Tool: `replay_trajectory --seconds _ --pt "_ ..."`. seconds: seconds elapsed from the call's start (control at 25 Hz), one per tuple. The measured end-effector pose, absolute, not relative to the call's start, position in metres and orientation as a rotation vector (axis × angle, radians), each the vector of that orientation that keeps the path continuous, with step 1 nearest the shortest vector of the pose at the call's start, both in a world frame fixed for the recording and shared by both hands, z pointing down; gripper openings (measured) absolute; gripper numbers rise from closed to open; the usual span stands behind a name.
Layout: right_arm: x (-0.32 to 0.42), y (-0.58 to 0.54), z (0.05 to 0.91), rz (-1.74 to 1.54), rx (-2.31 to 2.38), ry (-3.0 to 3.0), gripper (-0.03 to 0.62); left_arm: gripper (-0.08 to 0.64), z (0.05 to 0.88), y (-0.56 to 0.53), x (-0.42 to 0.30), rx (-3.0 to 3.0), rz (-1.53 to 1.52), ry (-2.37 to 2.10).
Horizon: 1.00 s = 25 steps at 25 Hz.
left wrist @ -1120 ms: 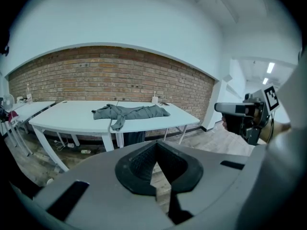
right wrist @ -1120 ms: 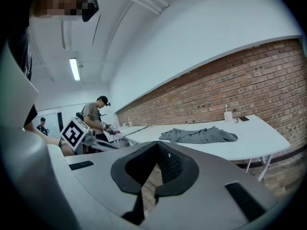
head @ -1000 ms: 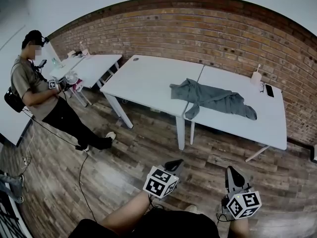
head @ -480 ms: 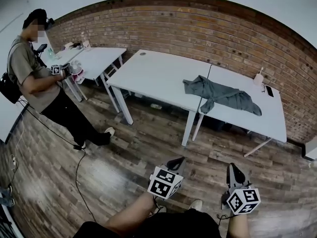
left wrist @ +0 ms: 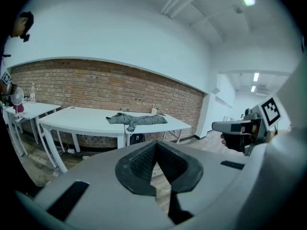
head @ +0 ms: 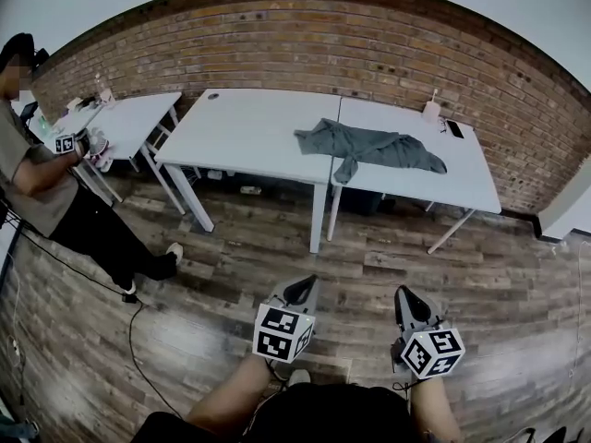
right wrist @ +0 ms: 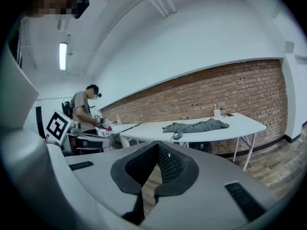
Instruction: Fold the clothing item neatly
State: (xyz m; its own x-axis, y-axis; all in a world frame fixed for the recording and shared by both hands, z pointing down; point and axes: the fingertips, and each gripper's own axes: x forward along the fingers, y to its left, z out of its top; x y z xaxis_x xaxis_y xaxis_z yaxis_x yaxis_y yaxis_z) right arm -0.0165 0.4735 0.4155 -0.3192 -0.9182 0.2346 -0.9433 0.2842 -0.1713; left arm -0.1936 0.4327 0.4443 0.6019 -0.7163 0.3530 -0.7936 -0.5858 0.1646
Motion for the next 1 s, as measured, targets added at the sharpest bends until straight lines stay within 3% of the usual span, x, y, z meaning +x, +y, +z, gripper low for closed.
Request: replay_trajectory --seconds 0.44,1.0 --pt "0.007 0.506 0.425 0.318 1.677 -2.450 0.000 -0.003 0.443 0.466 -0.149 2.564 0.442 -1.299" --pt "0.031 0.534 0.433 0.533 1.680 -2.535 0.000 -0.002 0.452 0.506 -0.119 2.541 0.459 -1.274"
